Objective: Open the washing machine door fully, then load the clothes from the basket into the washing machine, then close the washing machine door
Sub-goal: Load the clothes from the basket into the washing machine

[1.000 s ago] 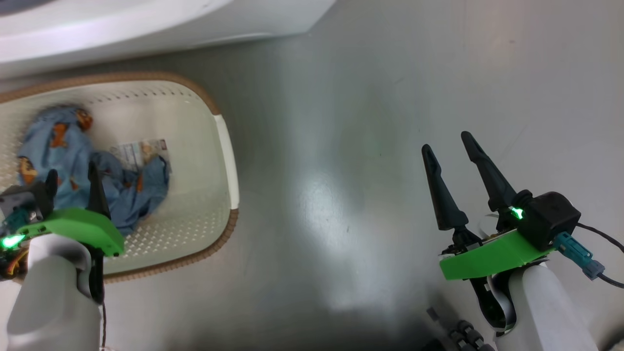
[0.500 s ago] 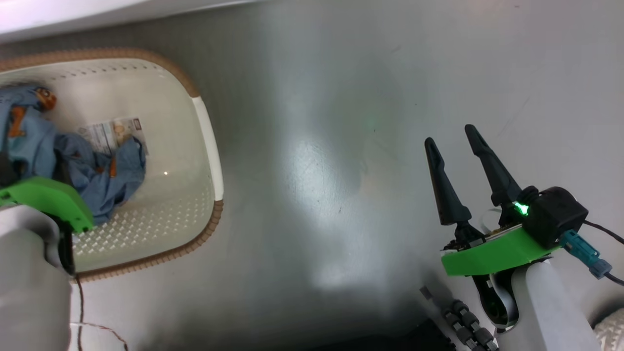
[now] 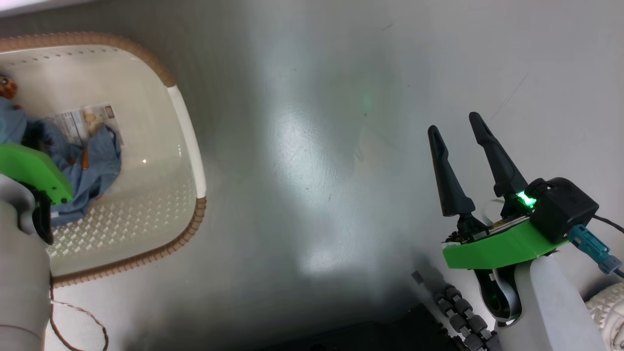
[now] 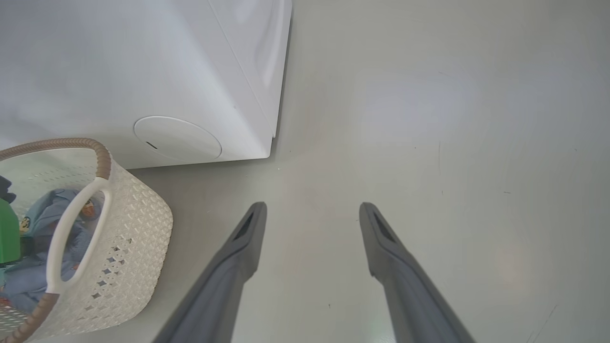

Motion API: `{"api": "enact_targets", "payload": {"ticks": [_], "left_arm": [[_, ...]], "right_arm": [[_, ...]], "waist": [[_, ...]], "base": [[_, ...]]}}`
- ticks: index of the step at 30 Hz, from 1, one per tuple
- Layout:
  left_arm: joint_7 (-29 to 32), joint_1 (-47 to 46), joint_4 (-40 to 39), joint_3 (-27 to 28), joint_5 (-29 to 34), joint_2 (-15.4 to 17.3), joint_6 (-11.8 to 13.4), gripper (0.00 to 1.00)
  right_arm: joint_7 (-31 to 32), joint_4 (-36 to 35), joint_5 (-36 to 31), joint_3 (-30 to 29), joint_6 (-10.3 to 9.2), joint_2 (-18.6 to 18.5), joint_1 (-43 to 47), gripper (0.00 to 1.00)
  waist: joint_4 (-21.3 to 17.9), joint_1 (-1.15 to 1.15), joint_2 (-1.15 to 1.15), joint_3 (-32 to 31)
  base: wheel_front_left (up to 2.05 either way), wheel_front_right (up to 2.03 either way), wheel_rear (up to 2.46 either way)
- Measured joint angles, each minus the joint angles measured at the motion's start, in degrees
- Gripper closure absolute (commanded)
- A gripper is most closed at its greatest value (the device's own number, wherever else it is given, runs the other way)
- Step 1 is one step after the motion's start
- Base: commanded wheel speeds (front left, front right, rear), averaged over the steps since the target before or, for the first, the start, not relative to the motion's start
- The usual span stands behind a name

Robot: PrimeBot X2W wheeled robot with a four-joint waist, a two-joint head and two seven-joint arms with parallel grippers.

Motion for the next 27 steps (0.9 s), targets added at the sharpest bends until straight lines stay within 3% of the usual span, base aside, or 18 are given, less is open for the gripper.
{"api": "enact_targets", "payload": {"ticks": [1,2,3,4,11,27], "left_arm": [[0.0,-0.2,0.2,0.0,0.0,0.0,0.0,0.06],[0.3,-0.5,0.6,-0.2,0.0,0.0,0.0,0.55],[0.4,-0.6,0.9,-0.3,0.0,0.0,0.0,0.88],[0.4,-0.7,1.0,-0.2,0.0,0.0,0.0,1.0],[0.0,-0.8,1.9,-0.3,-0.6,-0.1,0.0,1.0],[-11.3,6.4,0.8,-1.7,-2.0,-1.9,-2.2,1.0]], "right_arm": [[0.0,-0.1,0.0,0.0,0.0,0.0,0.0,0.0],[0.0,-0.1,0.0,0.0,0.0,0.0,0.0,0.0],[0.0,-0.1,0.0,0.0,0.0,0.0,0.0,0.0],[0.0,-0.1,0.0,0.0,0.0,0.0,0.0,0.0],[0.0,0.0,0.5,-0.2,0.0,0.1,0.0,0.0],[0.0,1.4,1.5,-0.5,0.0,0.1,-0.7,0.0]], "waist": [[-0.1,0.0,0.0,0.1],[-0.2,0.0,0.0,0.2],[-0.3,0.0,0.0,0.3],[-0.4,0.0,0.0,0.3],[-0.7,0.0,0.0,-0.4],[-0.8,0.0,0.0,-9.3]], "base": [[0.0,0.0,0.0],[0.0,0.0,0.0],[0.0,0.0,0.0],[0.0,0.0,0.0],[0.0,0.0,0.0],[0.0,0.0,0.0]]}}
